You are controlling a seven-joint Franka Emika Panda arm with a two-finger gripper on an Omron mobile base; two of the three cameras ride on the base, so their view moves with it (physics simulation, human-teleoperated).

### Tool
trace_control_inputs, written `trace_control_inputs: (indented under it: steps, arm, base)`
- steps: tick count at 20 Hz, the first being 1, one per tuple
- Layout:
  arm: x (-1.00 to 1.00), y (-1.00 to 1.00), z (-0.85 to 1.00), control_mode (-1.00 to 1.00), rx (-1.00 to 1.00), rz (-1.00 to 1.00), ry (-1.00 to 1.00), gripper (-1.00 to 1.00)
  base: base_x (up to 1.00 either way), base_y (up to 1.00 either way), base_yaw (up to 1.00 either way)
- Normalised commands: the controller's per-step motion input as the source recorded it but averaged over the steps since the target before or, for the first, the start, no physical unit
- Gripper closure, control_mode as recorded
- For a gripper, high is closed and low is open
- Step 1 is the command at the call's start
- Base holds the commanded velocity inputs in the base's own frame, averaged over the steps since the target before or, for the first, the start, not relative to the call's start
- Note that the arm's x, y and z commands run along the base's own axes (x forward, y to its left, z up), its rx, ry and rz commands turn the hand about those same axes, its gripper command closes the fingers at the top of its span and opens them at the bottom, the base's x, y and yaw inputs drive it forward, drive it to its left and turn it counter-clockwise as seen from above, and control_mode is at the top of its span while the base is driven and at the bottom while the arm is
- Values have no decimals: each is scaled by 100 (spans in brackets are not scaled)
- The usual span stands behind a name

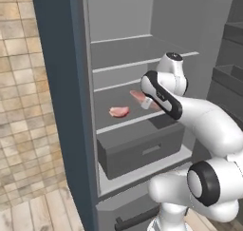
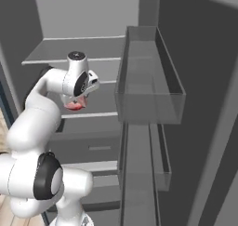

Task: Place the steak on the counter behind the older steak on the same shelf of the fridge to maintain FIFO order. Close the fridge door when finished.

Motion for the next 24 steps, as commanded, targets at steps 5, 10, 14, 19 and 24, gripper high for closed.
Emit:
trace_control_inputs:
  steps: [5,10,14,19,24]
  arm:
    - [0,0,0,100,0,0,0,100]
    - [3,0,-14,-100,-4,0,0,100]
    - [10,-49,-60,-100,-2,3,-3,100]
    - [-1,-97,-59,-100,0,15,-32,100]
    - [54,-19,-16,-100,0,4,-21,100]
  base:
    - [31,0,-5]
    - [2,0,0]
    - [0,0,0]
    - [0,0,0]
    - [0,0,0]
